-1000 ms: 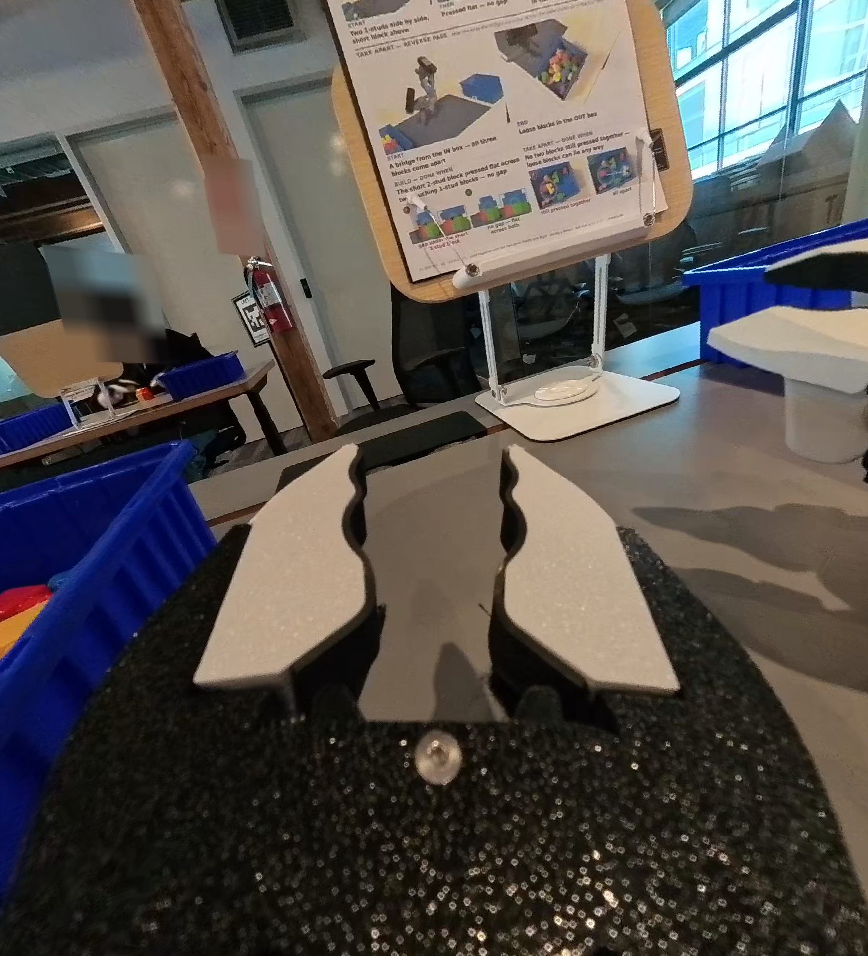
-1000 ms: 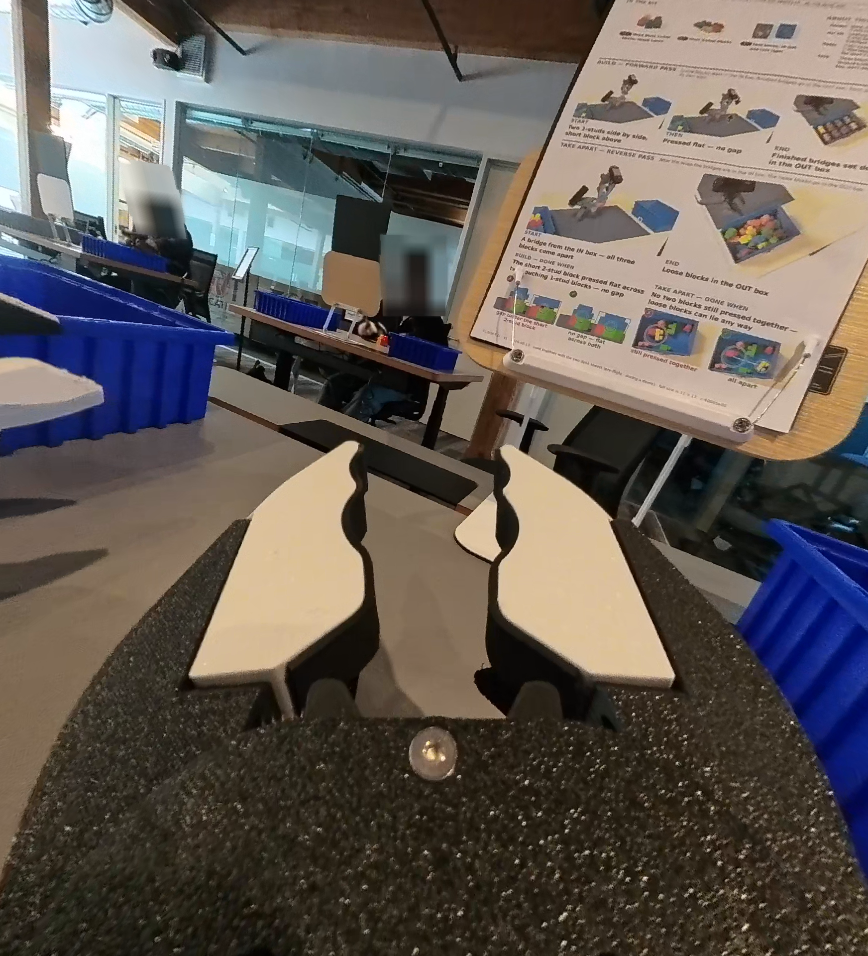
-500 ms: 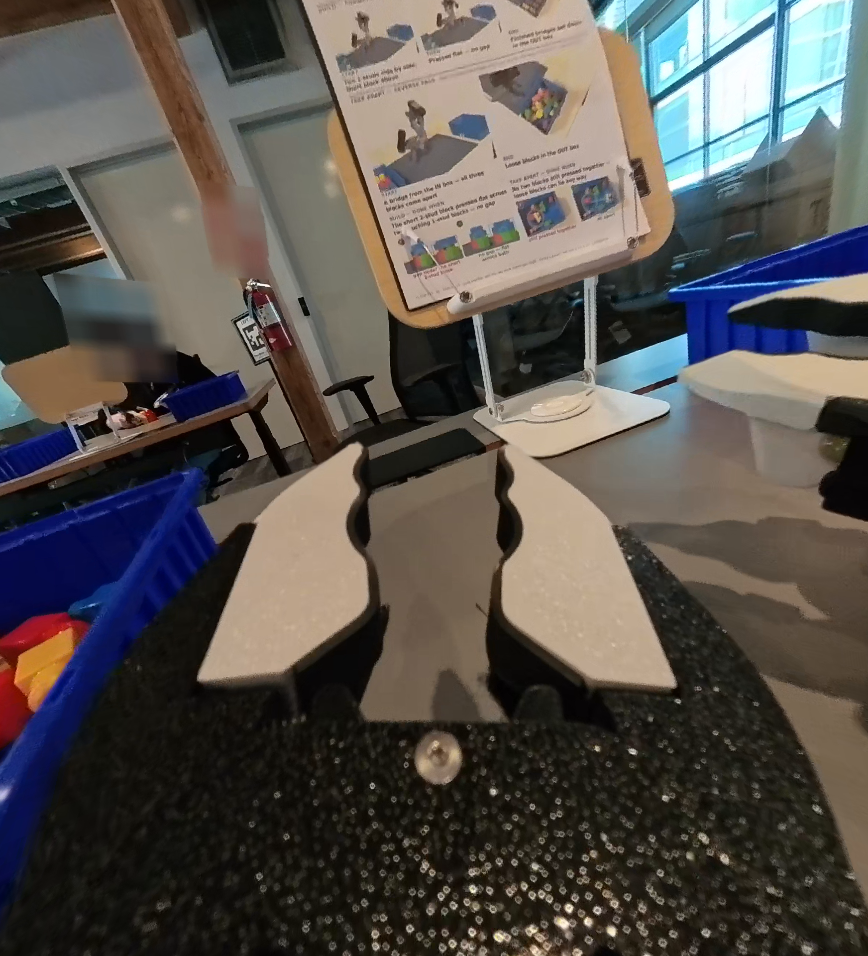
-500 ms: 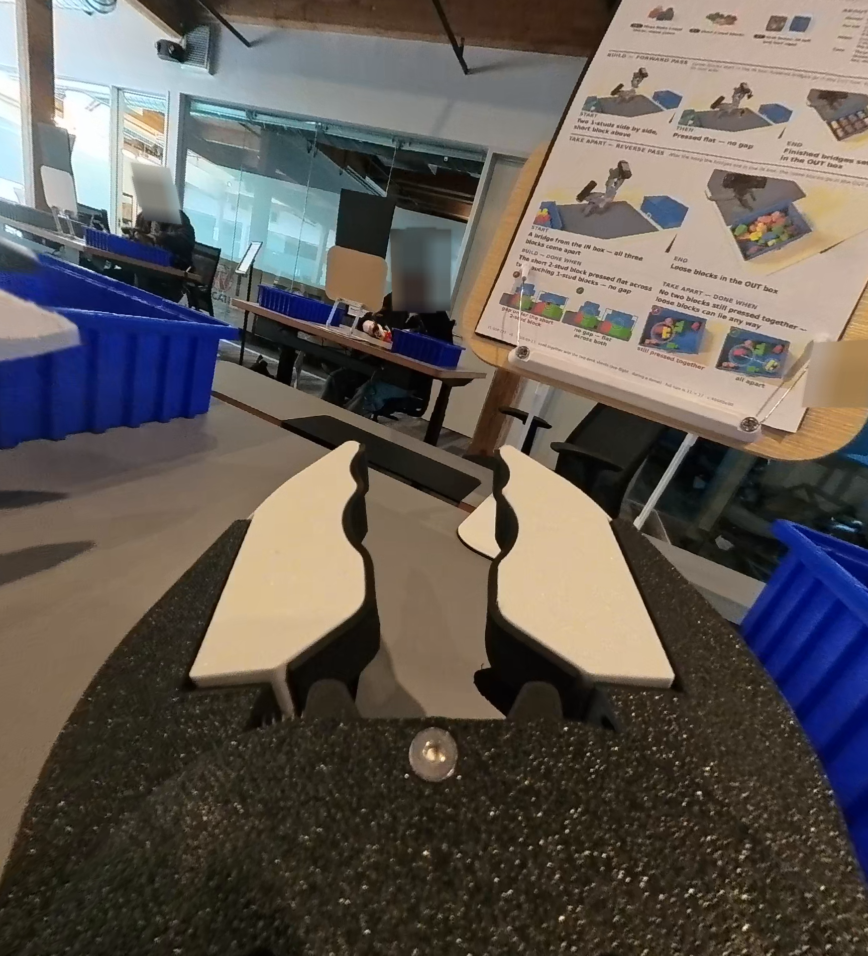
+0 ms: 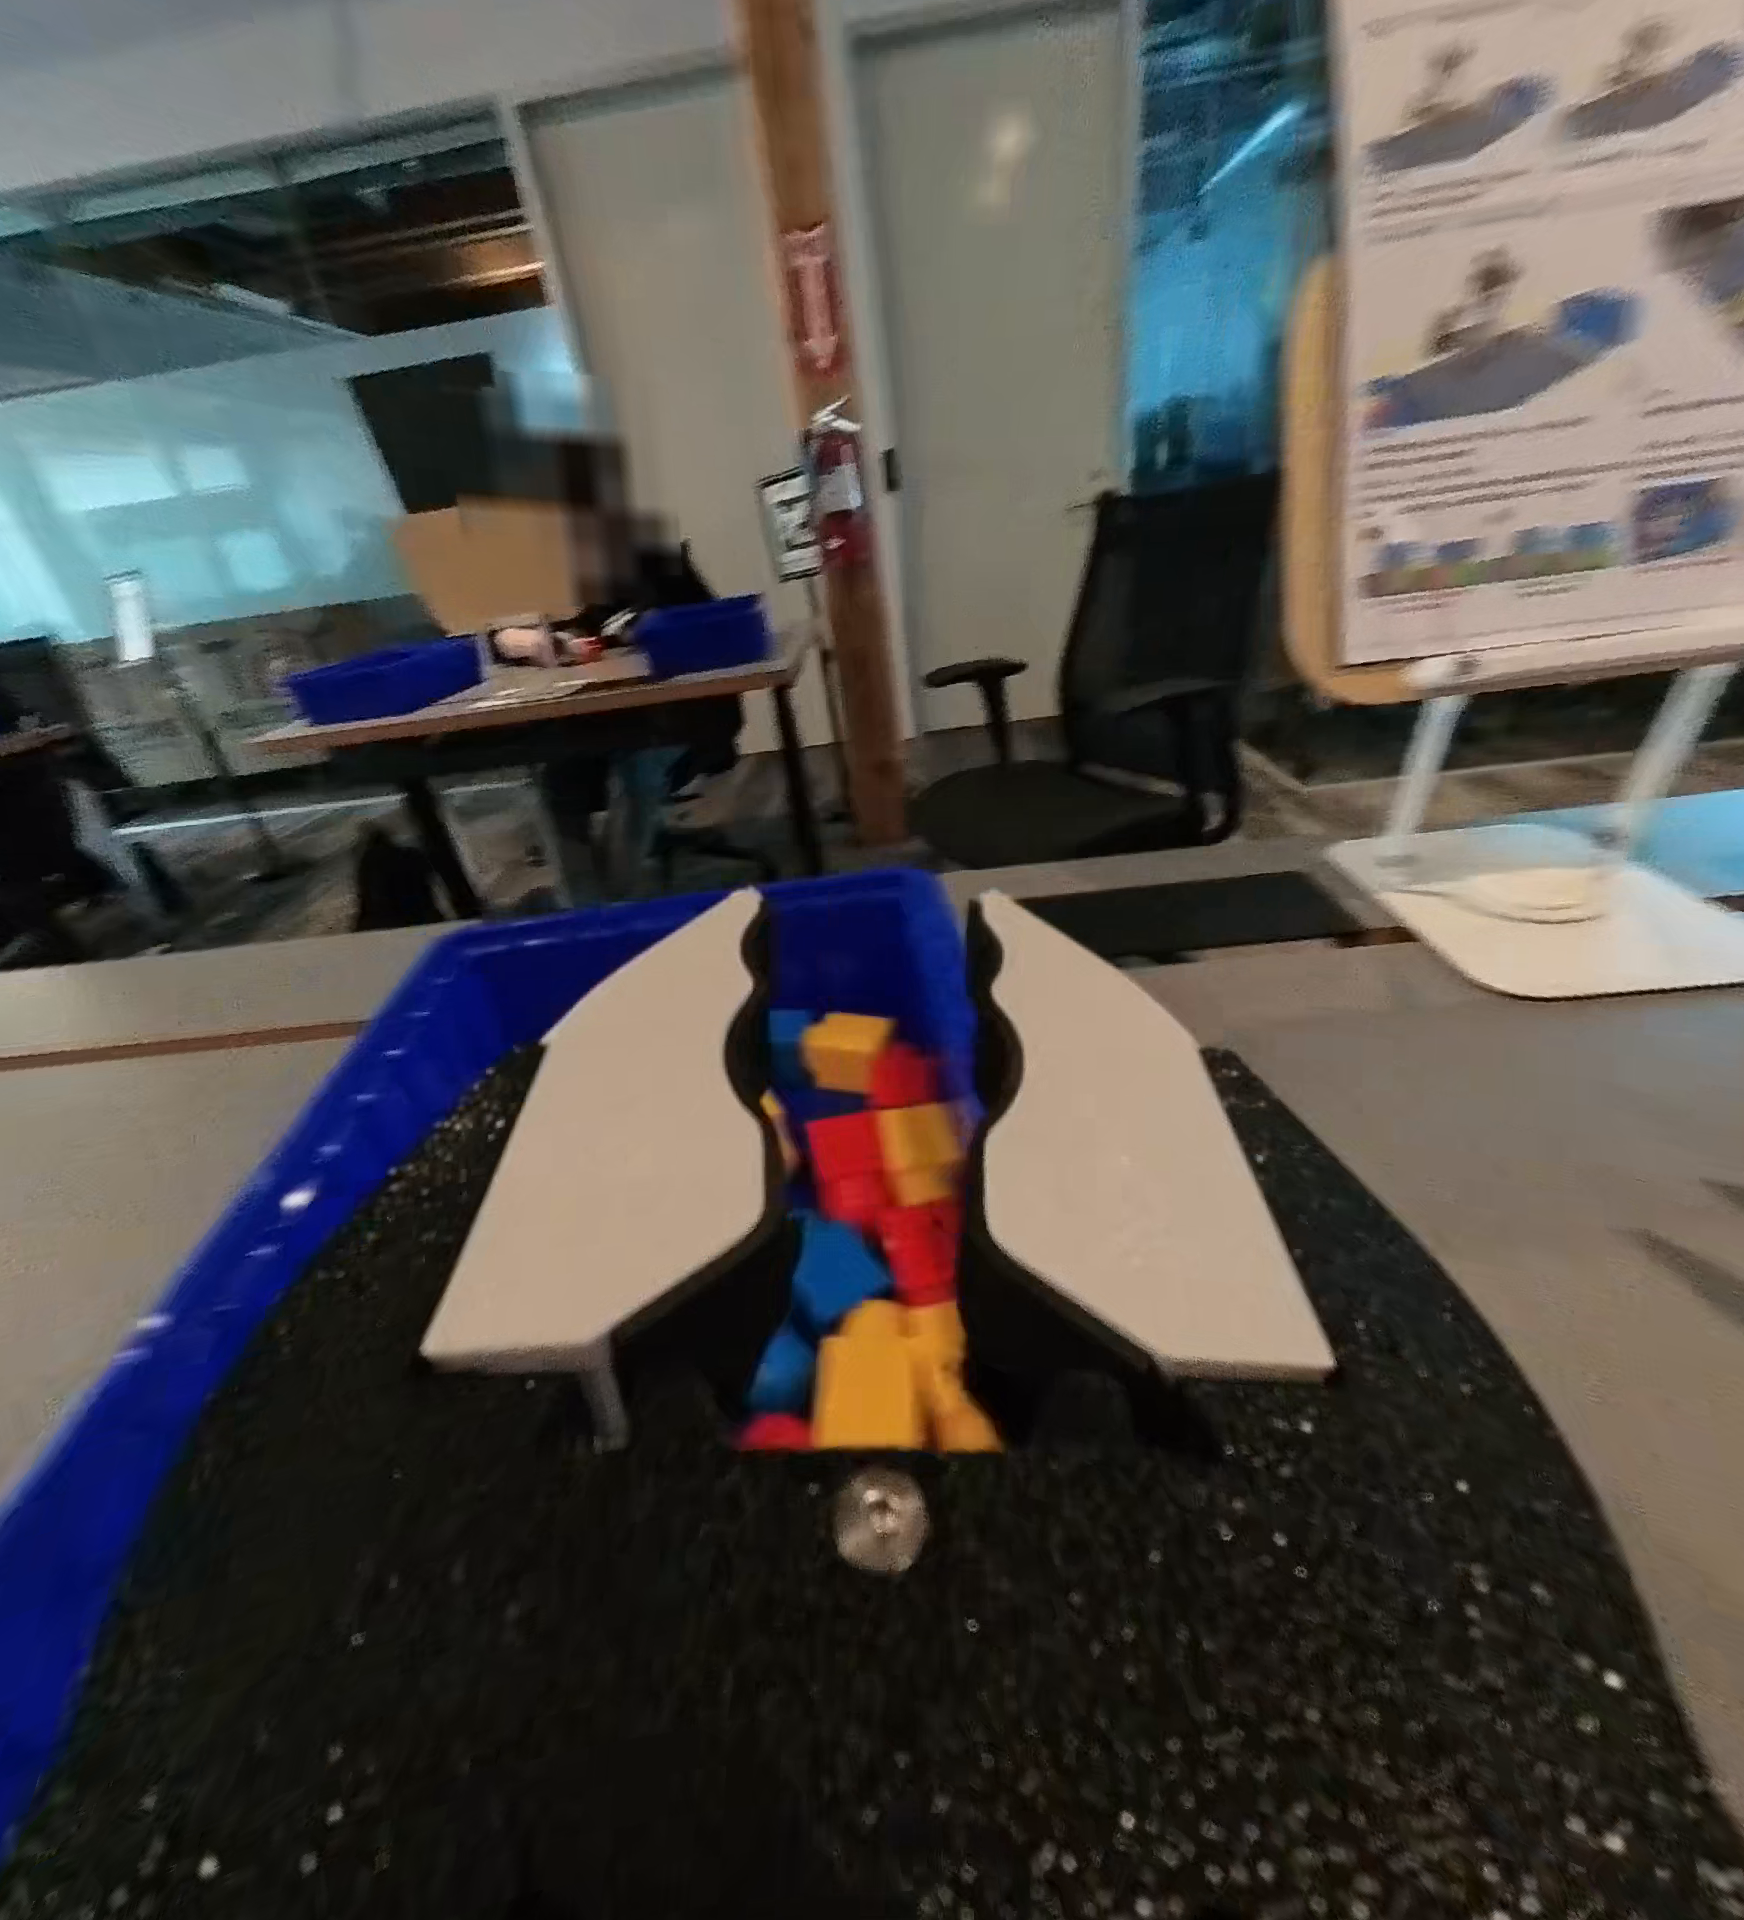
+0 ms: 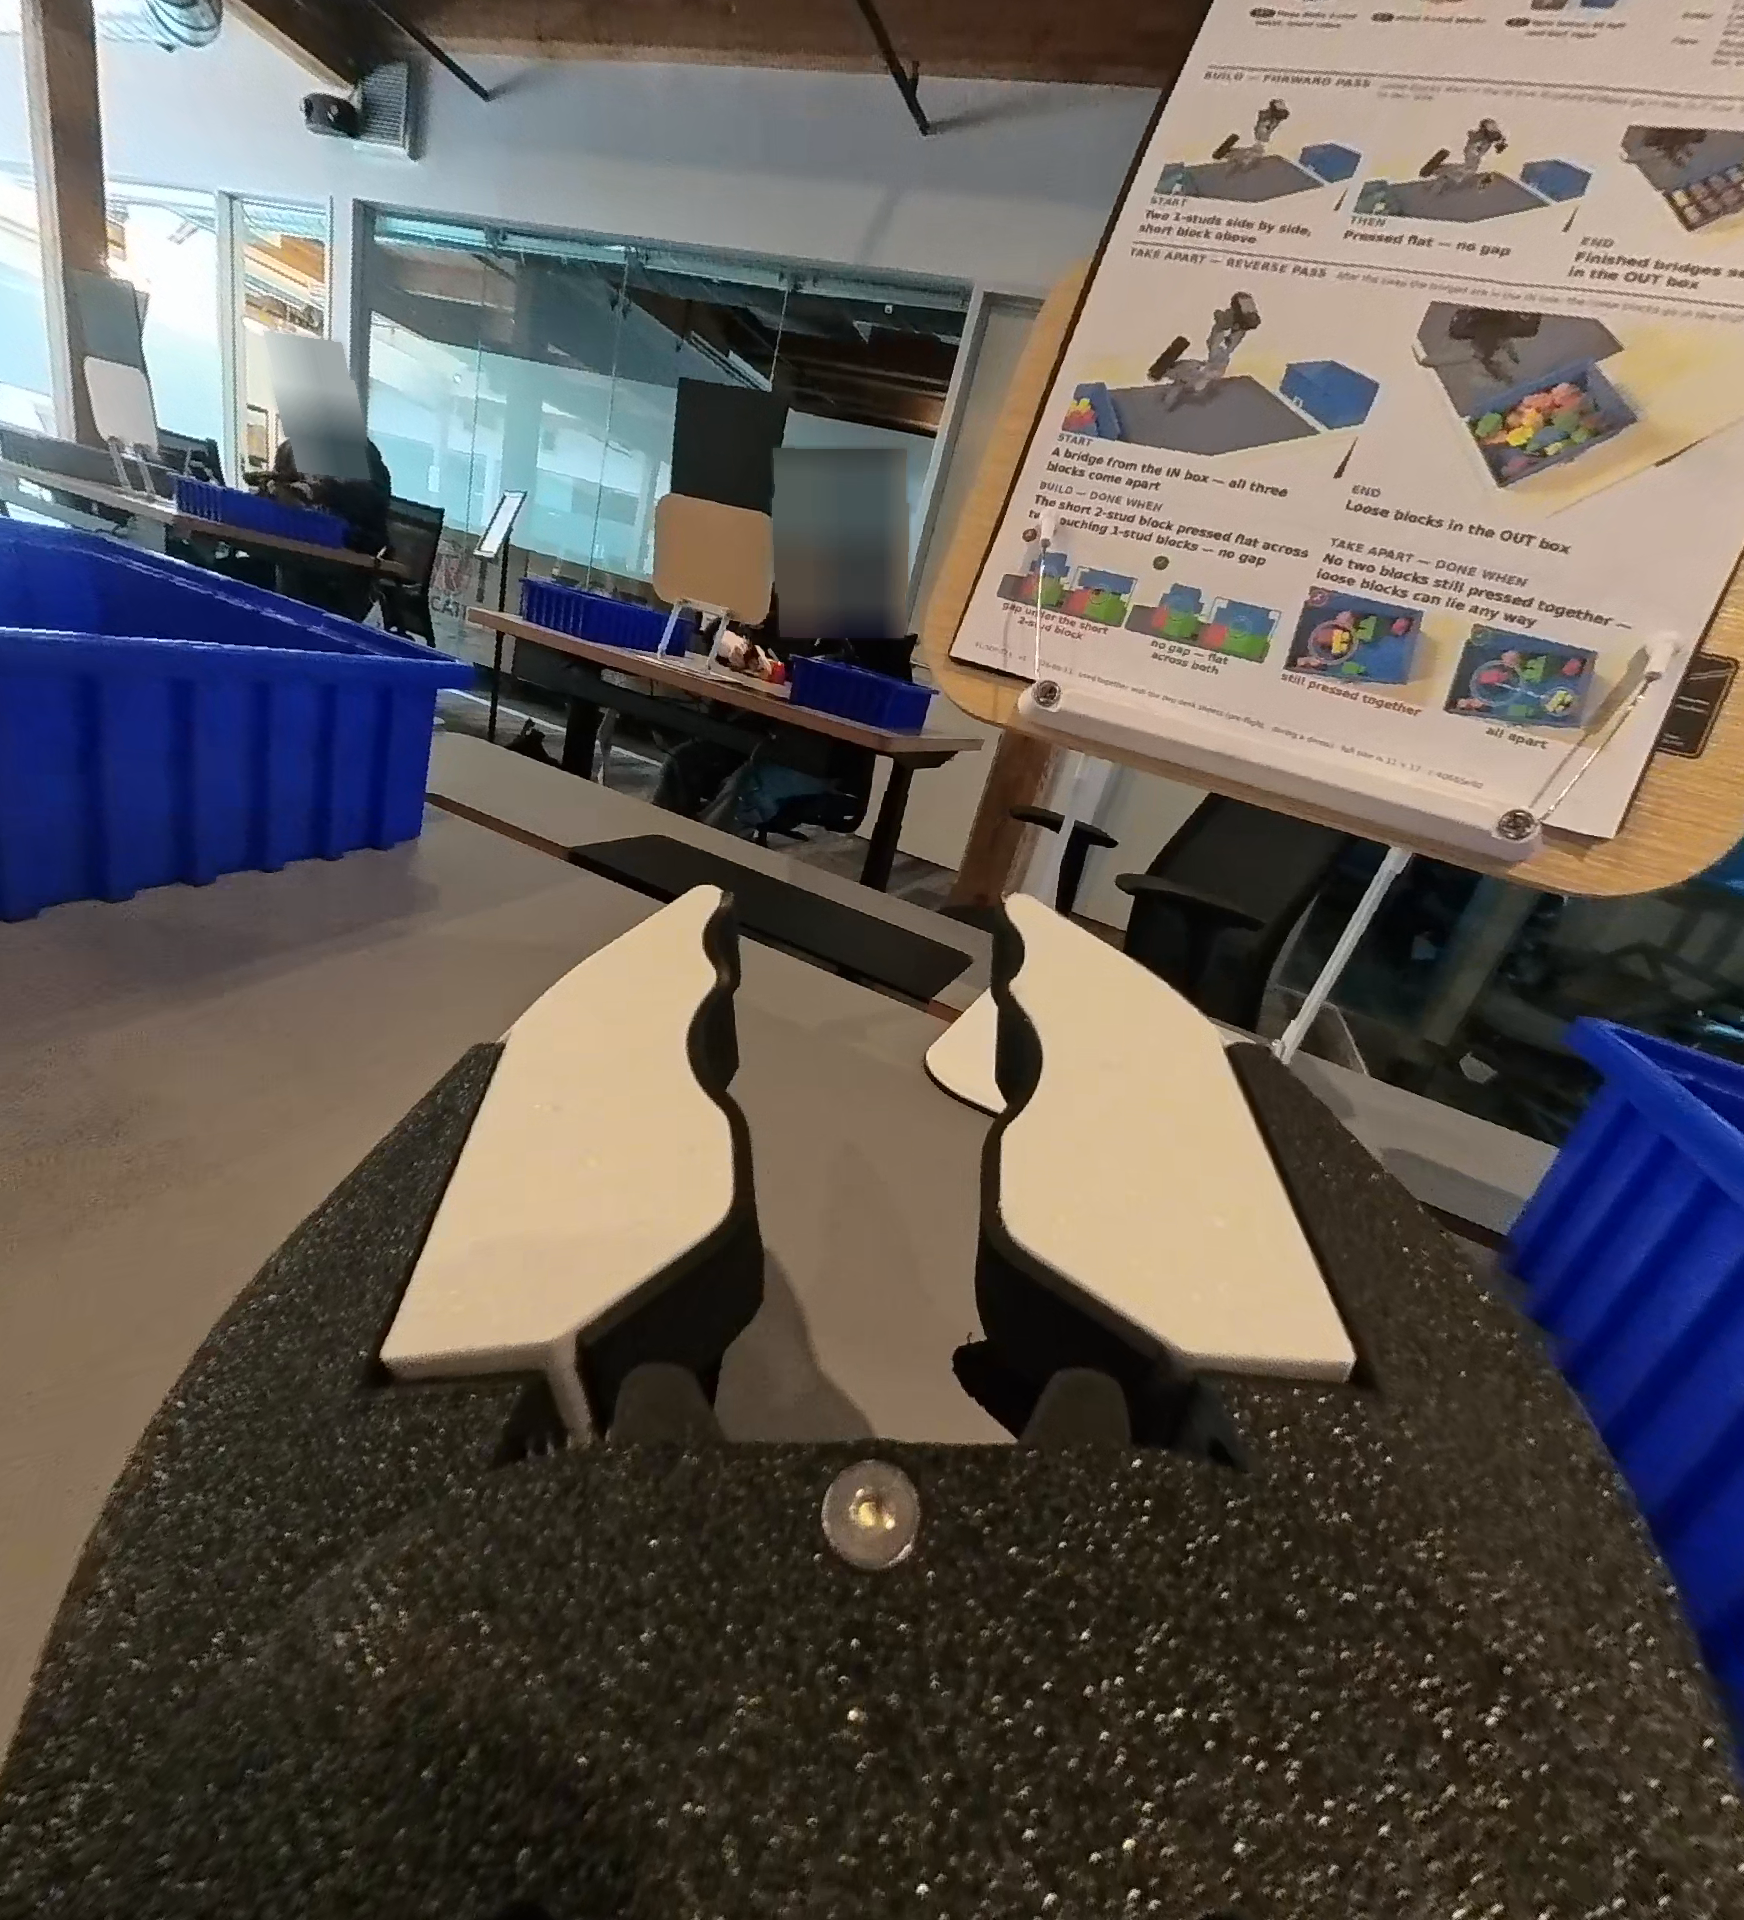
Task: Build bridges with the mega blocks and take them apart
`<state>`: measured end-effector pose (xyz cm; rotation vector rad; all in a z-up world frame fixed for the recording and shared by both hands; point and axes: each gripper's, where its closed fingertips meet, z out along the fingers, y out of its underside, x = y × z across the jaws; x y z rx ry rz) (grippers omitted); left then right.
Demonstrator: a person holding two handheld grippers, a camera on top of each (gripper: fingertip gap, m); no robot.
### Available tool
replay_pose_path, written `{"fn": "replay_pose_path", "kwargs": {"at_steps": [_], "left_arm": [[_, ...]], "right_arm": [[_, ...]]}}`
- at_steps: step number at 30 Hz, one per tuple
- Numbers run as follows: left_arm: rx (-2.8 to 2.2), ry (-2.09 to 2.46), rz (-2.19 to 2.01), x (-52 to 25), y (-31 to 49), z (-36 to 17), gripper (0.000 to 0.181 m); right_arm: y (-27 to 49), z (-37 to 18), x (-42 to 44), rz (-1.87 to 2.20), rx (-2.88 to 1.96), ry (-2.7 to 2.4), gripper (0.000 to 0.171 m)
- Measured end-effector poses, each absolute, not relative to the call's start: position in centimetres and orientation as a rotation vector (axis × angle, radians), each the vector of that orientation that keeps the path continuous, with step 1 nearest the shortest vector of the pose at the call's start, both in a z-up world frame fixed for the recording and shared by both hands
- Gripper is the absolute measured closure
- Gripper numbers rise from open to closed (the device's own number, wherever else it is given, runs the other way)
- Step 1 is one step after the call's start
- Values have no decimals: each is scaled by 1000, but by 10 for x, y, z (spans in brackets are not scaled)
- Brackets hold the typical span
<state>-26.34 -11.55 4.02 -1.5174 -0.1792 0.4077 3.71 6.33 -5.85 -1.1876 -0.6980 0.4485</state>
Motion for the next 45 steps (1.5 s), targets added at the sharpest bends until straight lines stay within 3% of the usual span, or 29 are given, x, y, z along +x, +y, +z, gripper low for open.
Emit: {"fn": "replay_pose_path", "kwargs": {"at_steps": [7,11,15,27,45], "left_arm": [[-1783,-137,559,-360,-80,-5,150],[-1984,-149,455,-378,-57,-39,142],[-2086,-154,499,-401,-46,-63,148],[-2475,-124,515,-409,-31,-141,131],[-2814,-165,515,-423,-26,-169,141]], "right_arm": [[65,-59,37,456,-1195,-691,125],[66,-59,38,462,-1198,-686,125],[66,-59,37,469,-1196,-686,125],[66,-59,35,484,-1202,-686,125],[65,-60,31,499,-1203,-699,124]]}}
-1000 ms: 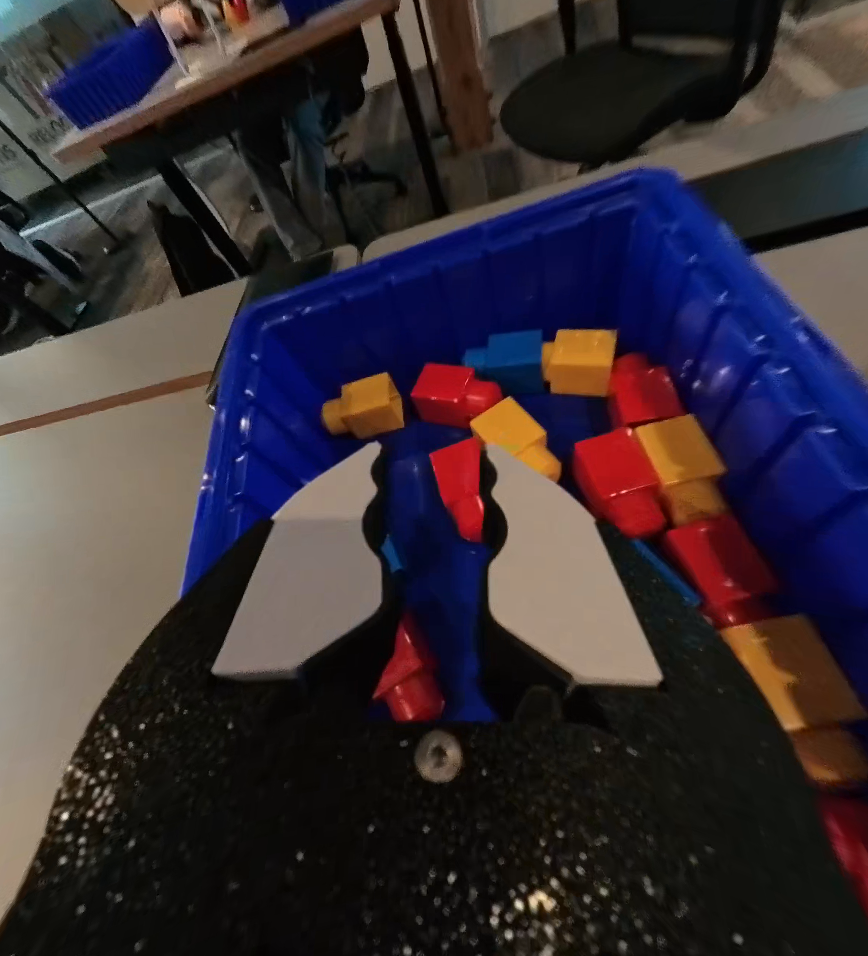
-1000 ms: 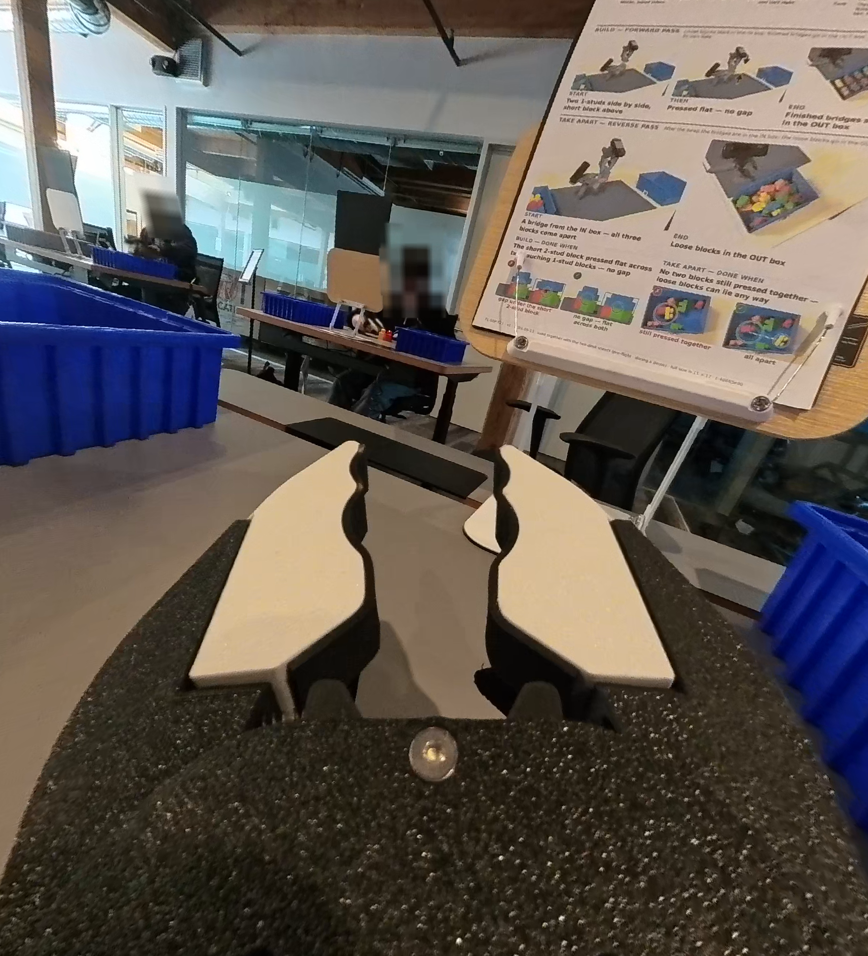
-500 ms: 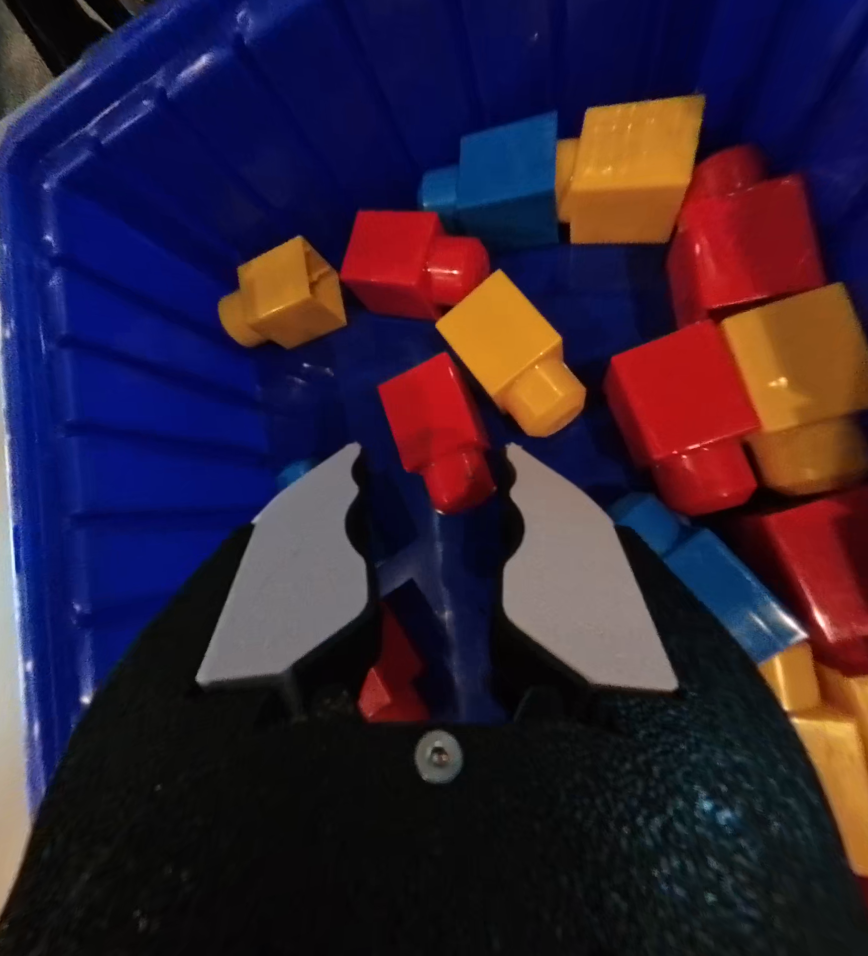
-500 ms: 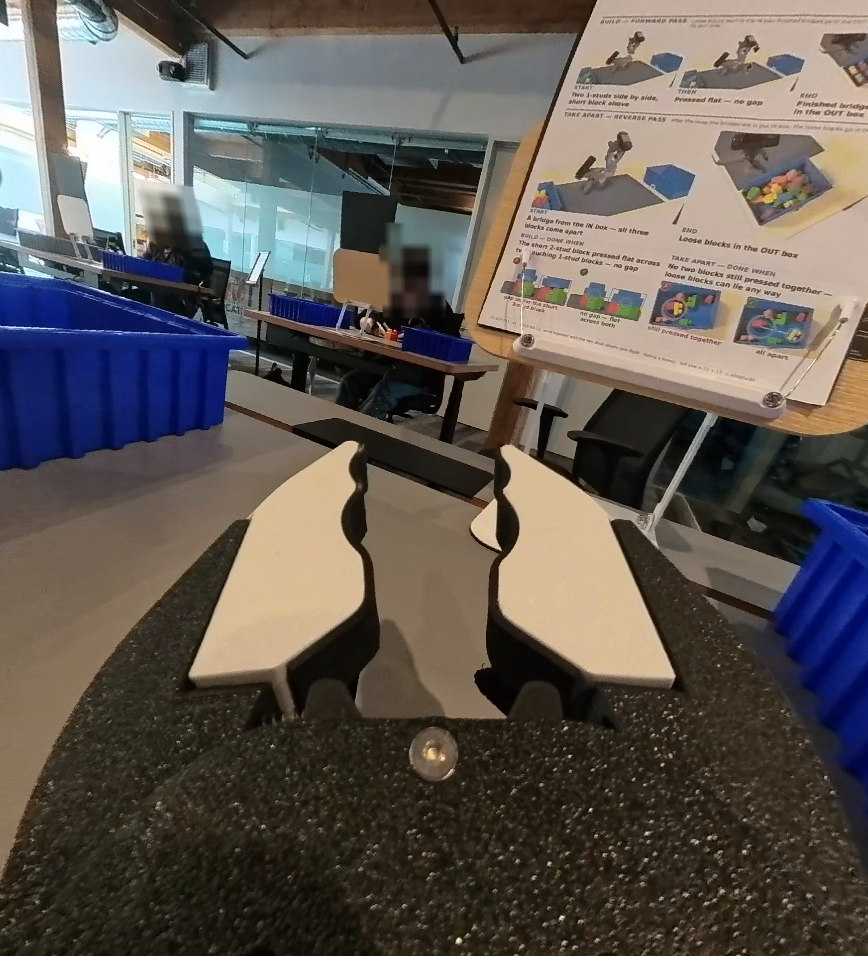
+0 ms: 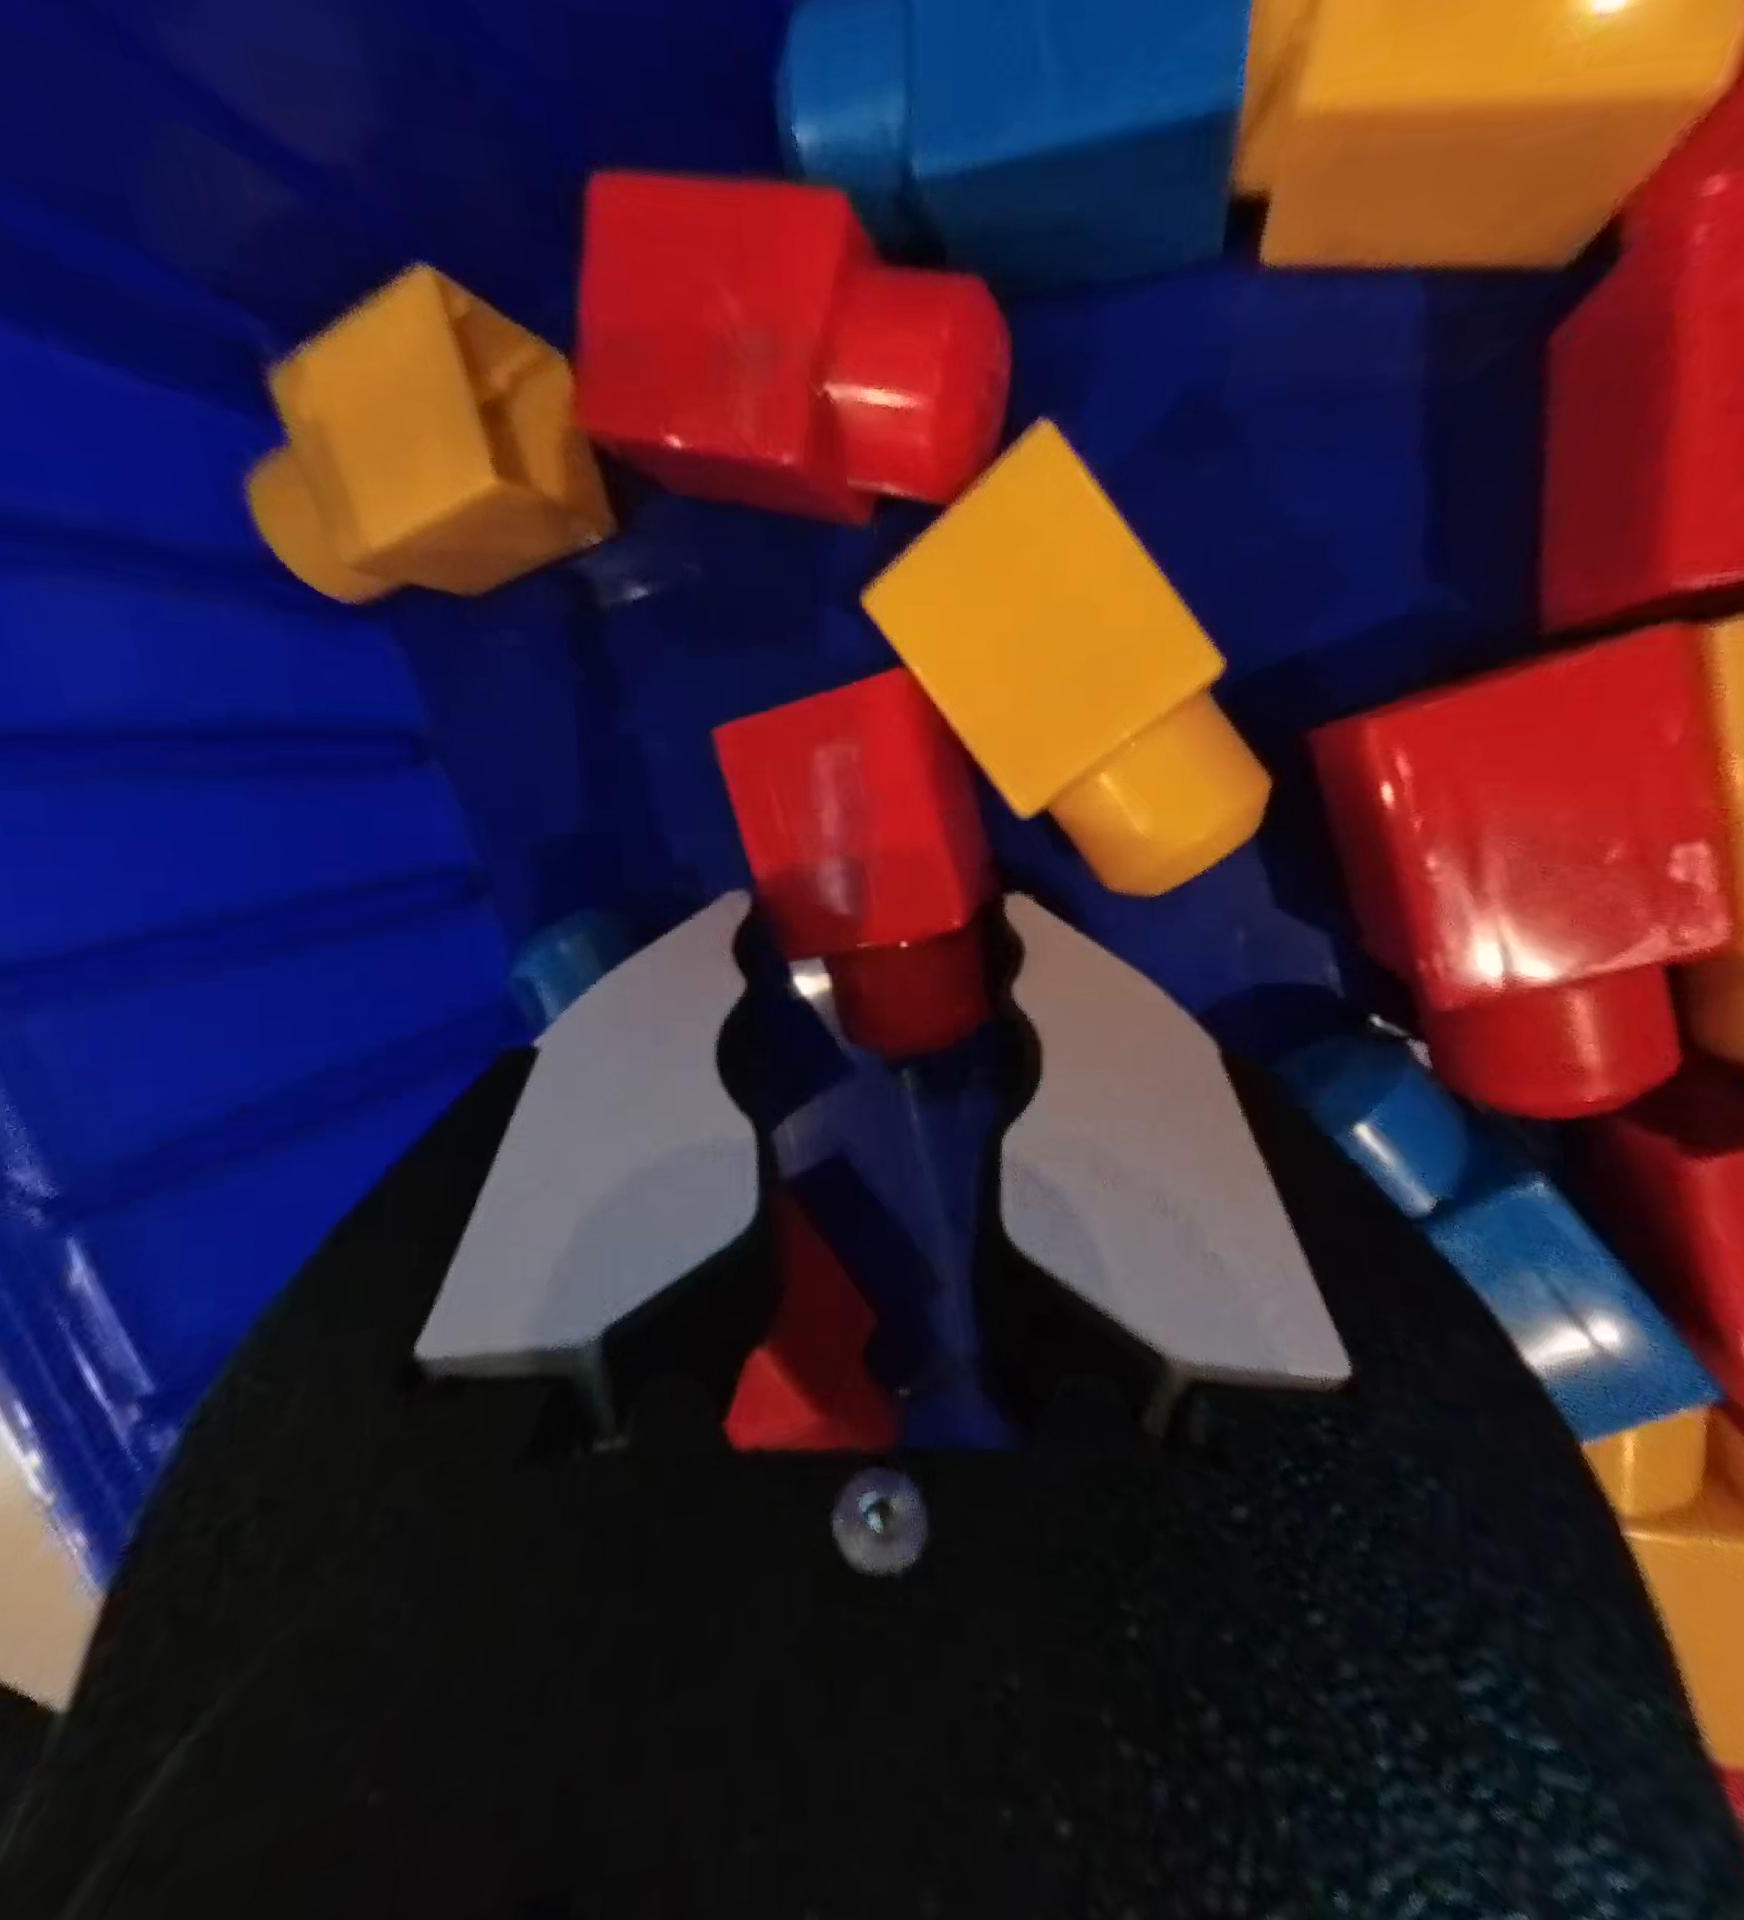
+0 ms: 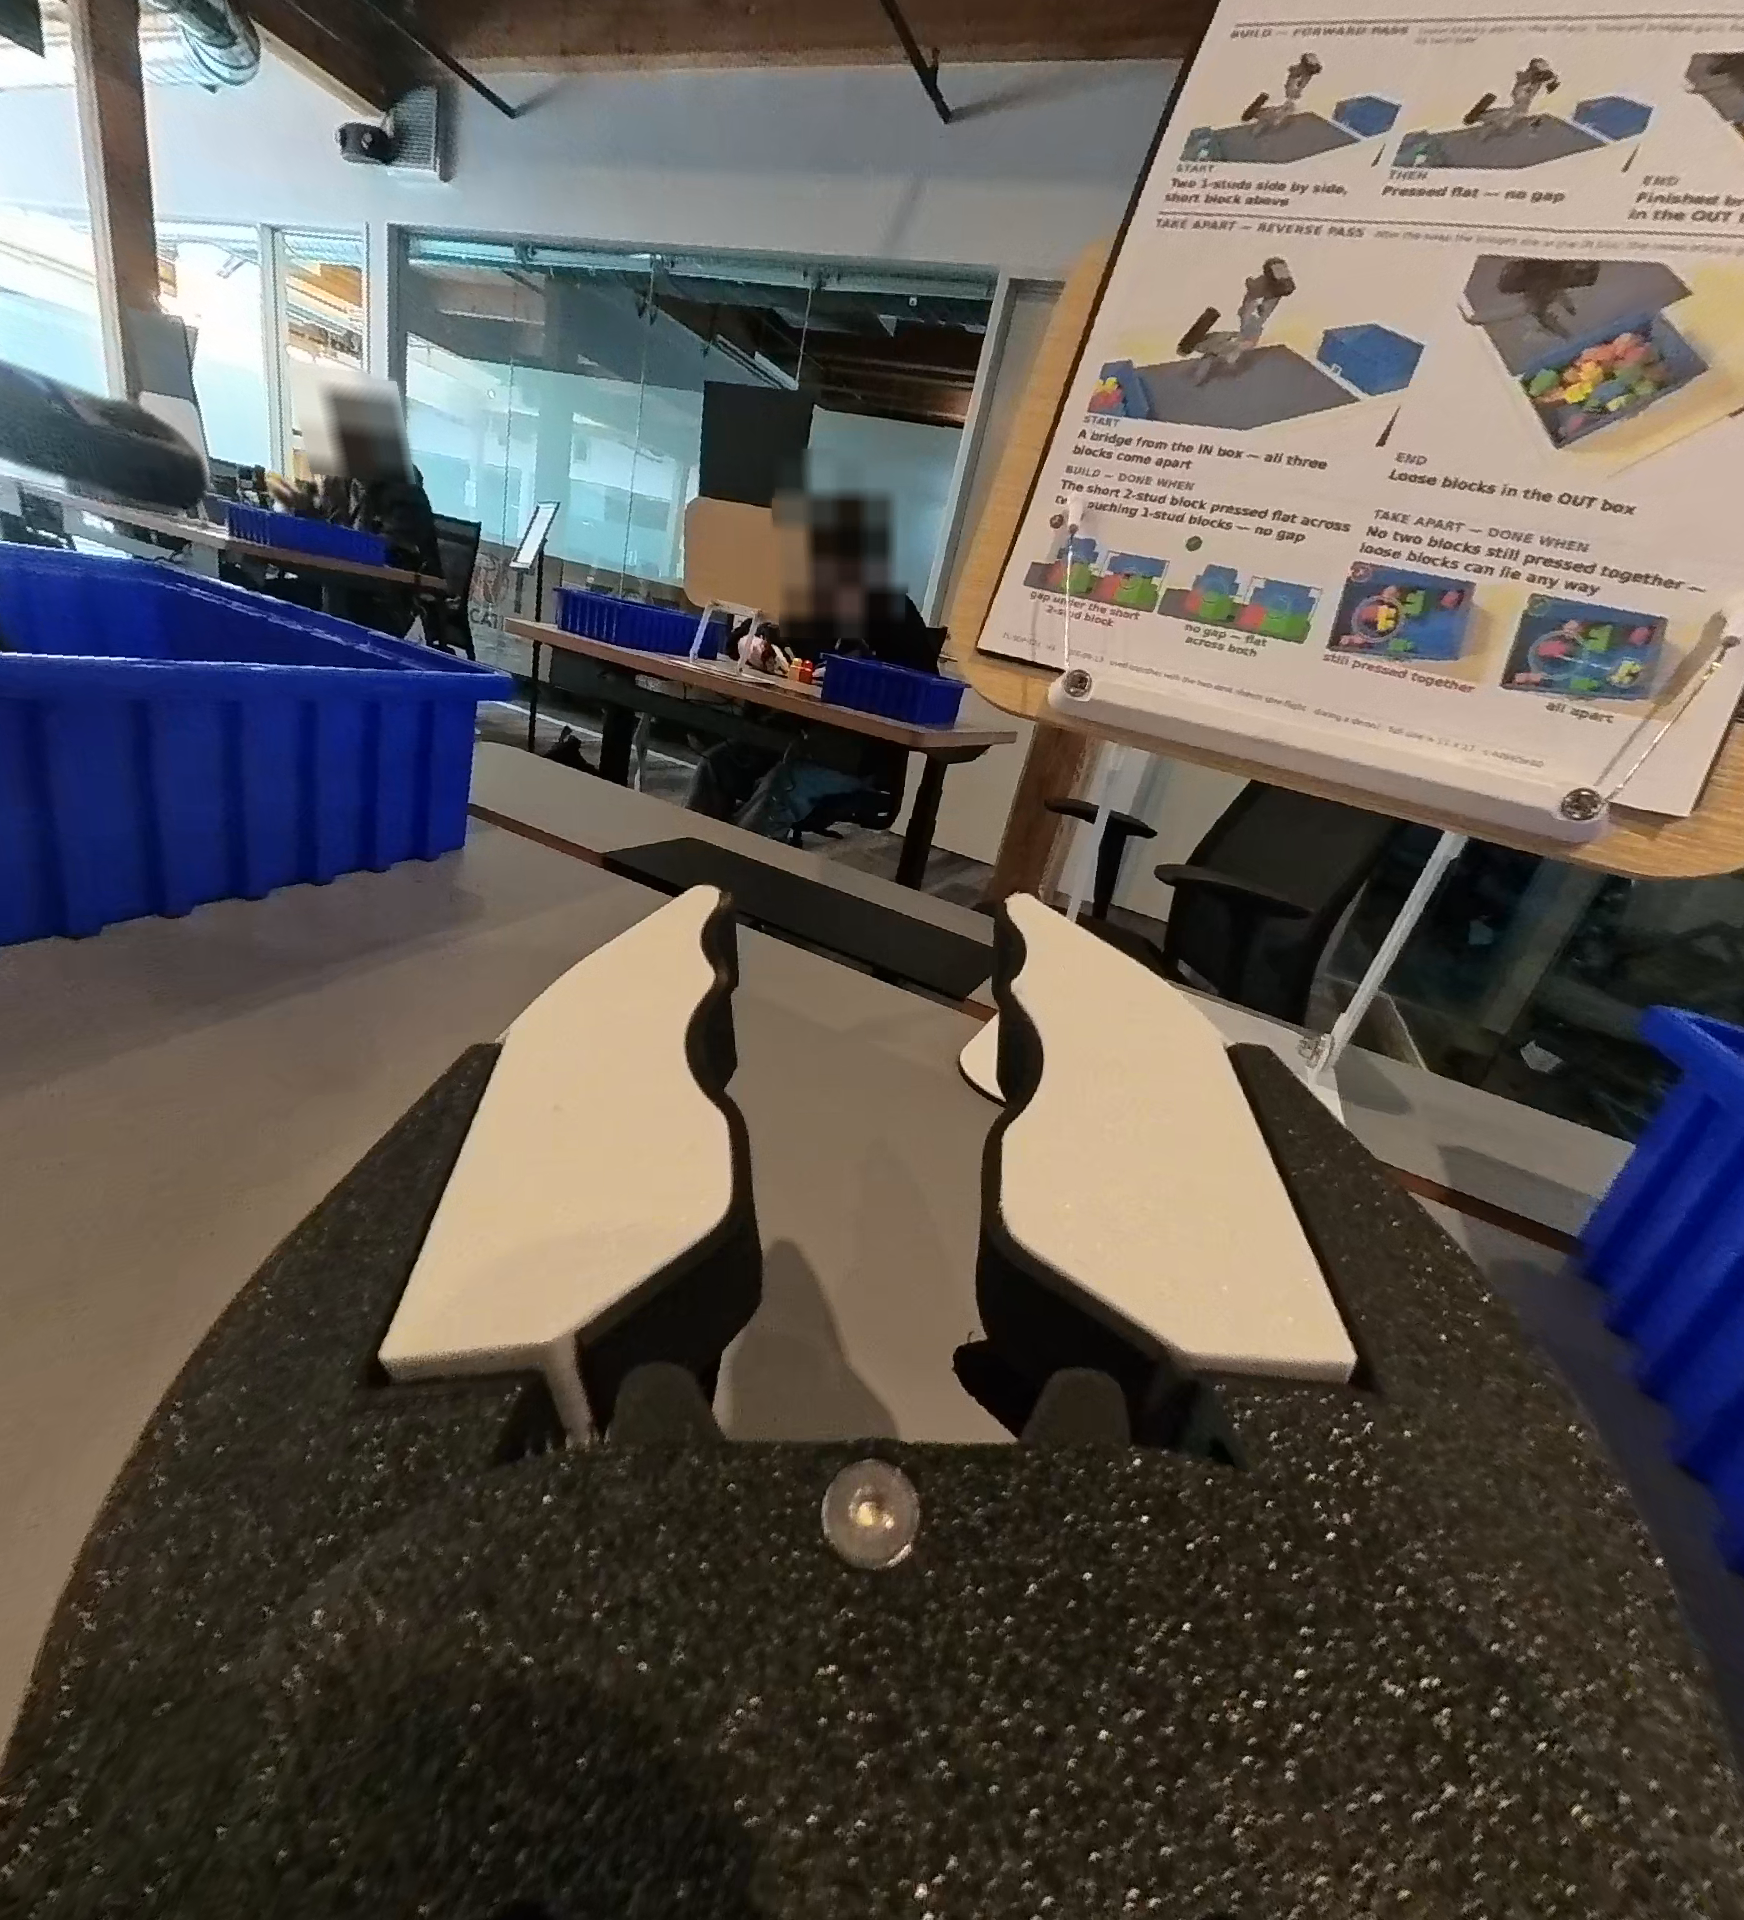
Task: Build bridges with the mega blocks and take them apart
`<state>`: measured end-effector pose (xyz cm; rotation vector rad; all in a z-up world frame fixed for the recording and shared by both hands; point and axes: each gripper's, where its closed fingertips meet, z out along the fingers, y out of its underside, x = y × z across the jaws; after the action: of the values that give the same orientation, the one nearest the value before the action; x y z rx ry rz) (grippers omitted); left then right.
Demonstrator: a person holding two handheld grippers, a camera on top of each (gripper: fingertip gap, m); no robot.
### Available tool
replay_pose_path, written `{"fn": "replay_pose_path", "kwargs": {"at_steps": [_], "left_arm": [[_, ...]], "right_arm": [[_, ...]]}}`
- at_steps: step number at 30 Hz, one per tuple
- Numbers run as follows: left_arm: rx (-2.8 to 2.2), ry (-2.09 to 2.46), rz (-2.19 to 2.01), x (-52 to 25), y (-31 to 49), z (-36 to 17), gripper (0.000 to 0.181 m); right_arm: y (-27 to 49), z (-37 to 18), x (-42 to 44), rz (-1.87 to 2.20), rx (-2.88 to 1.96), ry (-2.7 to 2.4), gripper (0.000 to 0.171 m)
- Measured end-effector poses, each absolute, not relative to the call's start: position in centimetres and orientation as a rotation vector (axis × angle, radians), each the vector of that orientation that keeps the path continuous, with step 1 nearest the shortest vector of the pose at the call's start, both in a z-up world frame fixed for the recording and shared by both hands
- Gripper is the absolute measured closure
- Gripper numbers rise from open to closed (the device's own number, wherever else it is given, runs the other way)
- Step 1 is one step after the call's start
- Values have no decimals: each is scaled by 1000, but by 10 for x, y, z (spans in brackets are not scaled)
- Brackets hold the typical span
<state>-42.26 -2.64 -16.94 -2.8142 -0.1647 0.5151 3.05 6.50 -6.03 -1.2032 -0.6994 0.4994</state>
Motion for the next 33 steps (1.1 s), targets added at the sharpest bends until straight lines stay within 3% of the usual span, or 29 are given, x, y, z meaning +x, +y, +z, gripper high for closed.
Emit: {"fn": "replay_pose_path", "kwargs": {"at_steps": [5,11,20,28,33], "left_arm": [[-2867,51,732,-429,-33,-158,142],[-2616,360,890,-411,-25,-103,143],[-2161,1151,918,-249,-3,-18,143],[-1642,2099,1267,-112,15,-46,144],[-1380,2465,1298,-76,11,-81,144]], "right_arm": [[66,-60,31,502,-1204,-696,124],[65,-60,29,525,-1204,-699,125],[68,-57,37,501,-1194,-676,127],[81,-35,106,355,-1155,-569,130],[88,-38,115,382,-1182,-576,130]]}}
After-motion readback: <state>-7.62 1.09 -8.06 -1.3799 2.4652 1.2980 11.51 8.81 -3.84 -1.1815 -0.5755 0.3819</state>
